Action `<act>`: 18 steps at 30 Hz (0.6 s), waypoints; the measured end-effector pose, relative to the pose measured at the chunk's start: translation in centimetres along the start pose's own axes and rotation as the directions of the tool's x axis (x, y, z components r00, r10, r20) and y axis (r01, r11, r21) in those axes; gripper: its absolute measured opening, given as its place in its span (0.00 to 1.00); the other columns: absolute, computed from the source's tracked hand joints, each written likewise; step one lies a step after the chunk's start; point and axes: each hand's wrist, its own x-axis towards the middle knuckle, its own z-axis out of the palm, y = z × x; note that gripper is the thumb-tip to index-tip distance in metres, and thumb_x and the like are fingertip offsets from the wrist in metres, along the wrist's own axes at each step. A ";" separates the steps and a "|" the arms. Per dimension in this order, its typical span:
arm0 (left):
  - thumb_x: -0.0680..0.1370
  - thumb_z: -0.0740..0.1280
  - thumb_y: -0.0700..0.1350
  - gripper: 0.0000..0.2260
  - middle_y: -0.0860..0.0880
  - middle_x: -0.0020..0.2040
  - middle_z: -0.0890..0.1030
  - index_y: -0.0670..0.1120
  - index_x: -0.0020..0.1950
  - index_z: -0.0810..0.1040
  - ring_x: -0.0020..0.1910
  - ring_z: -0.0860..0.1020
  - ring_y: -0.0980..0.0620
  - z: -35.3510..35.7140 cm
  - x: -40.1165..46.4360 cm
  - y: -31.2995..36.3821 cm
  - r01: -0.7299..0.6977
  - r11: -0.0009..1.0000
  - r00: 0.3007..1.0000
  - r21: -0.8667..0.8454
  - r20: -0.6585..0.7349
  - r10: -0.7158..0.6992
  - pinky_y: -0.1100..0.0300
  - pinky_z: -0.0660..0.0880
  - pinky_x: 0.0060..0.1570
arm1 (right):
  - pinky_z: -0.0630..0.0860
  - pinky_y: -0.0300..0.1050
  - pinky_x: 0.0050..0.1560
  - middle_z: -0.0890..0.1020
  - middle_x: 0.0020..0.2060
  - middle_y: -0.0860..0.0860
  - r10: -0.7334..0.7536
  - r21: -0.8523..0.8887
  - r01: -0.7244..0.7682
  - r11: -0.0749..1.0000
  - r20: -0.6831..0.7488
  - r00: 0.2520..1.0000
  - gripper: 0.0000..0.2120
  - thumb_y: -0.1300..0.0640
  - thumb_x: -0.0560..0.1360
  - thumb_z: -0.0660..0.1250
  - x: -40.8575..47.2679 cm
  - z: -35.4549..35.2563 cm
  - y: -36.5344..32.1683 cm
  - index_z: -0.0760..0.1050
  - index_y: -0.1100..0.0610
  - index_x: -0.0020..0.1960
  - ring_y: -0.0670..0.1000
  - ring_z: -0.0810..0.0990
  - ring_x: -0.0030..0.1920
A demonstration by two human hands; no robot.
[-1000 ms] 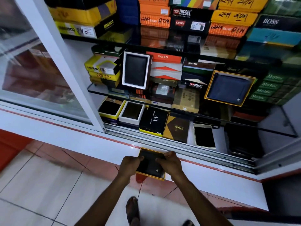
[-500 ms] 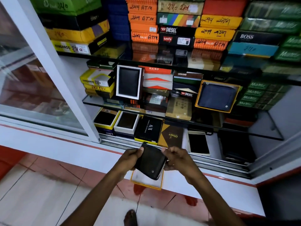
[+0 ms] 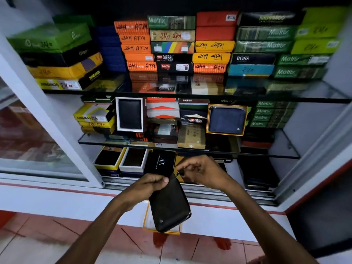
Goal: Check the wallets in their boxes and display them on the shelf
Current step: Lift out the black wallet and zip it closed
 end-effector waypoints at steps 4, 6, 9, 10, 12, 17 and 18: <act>0.82 0.61 0.51 0.14 0.53 0.43 0.87 0.50 0.45 0.84 0.45 0.84 0.59 0.0 0.1 0.3 0.005 1.000 1.000 0.028 0.015 -0.005 0.67 0.76 0.40 | 0.72 0.29 0.38 0.86 0.39 0.42 -0.047 -0.123 0.049 0.991 0.020 0.999 0.10 0.58 0.75 0.69 -0.2 0.1 0.2 0.85 0.47 0.52 0.39 0.81 0.37; 0.82 0.61 0.51 0.14 0.53 0.43 0.86 0.50 0.44 0.85 0.44 0.84 0.58 0.0 0.1 0.4 0.001 1.000 1.000 0.026 0.024 -0.002 0.66 0.76 0.41 | 0.69 0.25 0.35 0.83 0.34 0.35 -0.057 -0.141 0.053 0.989 -0.022 0.998 0.08 0.57 0.74 0.70 -0.4 0.1 0.6 0.85 0.48 0.49 0.36 0.79 0.34; 0.82 0.61 0.51 0.16 0.54 0.40 0.86 0.52 0.42 0.86 0.42 0.83 0.59 0.1 0.2 0.5 -0.002 1.000 0.999 0.026 0.036 0.001 0.68 0.75 0.39 | 0.69 0.26 0.35 0.82 0.35 0.37 -0.118 -0.200 0.106 0.974 -0.050 0.992 0.08 0.55 0.74 0.68 -0.9 0.5 1.0 0.85 0.49 0.48 0.40 0.80 0.36; 0.82 0.61 0.51 0.15 0.54 0.40 0.86 0.52 0.43 0.86 0.42 0.84 0.60 0.1 0.2 0.5 -0.001 1.000 0.999 0.026 0.038 0.000 0.68 0.76 0.38 | 0.71 0.28 0.35 0.83 0.38 0.40 -0.142 -0.213 0.128 0.969 -0.053 0.988 0.09 0.55 0.74 0.66 -1.0 0.6 1.0 0.85 0.49 0.49 0.42 0.81 0.38; 0.82 0.61 0.51 0.15 0.52 0.42 0.87 0.51 0.45 0.86 0.44 0.84 0.58 0.0 0.2 0.6 0.001 1.000 0.999 0.015 0.034 -0.002 0.67 0.76 0.39 | 0.75 0.33 0.37 0.85 0.42 0.44 -0.156 -0.194 0.143 0.970 -0.051 0.986 0.13 0.52 0.73 0.64 -1.2 0.6 1.1 0.84 0.48 0.53 0.44 0.82 0.40; 0.81 0.62 0.52 0.14 0.50 0.45 0.87 0.47 0.48 0.86 0.46 0.84 0.56 -0.3 0.3 0.7 -0.011 1.000 0.999 0.026 0.036 0.010 0.66 0.76 0.43 | 0.72 0.27 0.36 0.85 0.38 0.39 -0.088 -0.001 0.088 0.996 -0.019 0.996 0.15 0.52 0.74 0.66 -1.4 0.2 1.1 0.83 0.48 0.58 0.37 0.80 0.37; 0.81 0.62 0.52 0.14 0.50 0.45 0.87 0.48 0.48 0.86 0.46 0.84 0.56 -0.3 0.3 0.8 -0.011 0.999 0.999 0.032 0.038 0.010 0.65 0.75 0.43 | 0.73 0.27 0.35 0.85 0.38 0.38 -0.071 0.051 0.071 0.996 -0.006 0.997 0.13 0.53 0.75 0.66 -1.4 0.1 1.0 0.83 0.49 0.58 0.36 0.81 0.37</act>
